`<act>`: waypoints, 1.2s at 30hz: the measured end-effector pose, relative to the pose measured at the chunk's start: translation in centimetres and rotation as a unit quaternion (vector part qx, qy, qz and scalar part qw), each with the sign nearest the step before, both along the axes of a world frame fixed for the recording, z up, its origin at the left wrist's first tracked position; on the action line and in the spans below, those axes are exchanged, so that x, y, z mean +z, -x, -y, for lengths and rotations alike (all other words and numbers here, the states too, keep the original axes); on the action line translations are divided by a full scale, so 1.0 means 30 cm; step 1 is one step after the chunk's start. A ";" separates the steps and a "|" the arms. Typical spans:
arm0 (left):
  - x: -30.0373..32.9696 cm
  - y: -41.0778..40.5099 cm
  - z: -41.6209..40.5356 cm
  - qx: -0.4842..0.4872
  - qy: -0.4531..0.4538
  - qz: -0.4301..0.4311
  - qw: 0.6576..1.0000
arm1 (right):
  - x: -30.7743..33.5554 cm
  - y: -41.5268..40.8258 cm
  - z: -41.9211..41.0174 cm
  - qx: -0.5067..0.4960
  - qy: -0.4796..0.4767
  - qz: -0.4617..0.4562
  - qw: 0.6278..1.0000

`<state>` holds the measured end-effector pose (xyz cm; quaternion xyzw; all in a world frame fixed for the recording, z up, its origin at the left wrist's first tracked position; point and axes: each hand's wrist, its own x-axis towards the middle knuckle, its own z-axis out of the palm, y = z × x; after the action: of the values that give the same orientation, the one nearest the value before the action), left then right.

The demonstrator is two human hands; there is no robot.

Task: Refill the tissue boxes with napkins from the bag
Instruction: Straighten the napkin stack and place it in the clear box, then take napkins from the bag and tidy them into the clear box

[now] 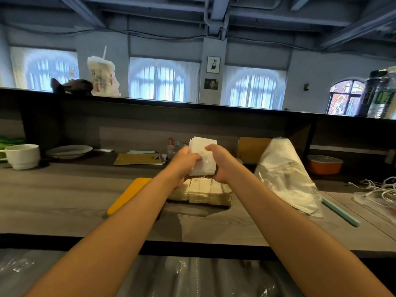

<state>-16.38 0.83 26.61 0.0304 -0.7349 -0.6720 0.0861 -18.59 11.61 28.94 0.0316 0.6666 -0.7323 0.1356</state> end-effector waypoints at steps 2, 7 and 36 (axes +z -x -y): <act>0.002 -0.001 0.021 -0.022 0.008 0.020 1.000 | -0.002 0.024 0.030 -0.040 -0.078 -0.012 0.996; -0.010 0.034 0.115 0.075 0.150 -0.109 0.980 | 0.009 0.095 0.037 -0.078 -0.125 -0.075 0.986; -0.099 0.169 0.161 0.098 -0.077 0.075 0.989 | -0.040 0.188 0.077 0.079 -0.411 -0.067 0.906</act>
<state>-21.45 -4.01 23.64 0.1592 -0.6791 -0.7105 0.0932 -24.24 9.30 27.73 -0.0179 0.9164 -0.3805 0.1230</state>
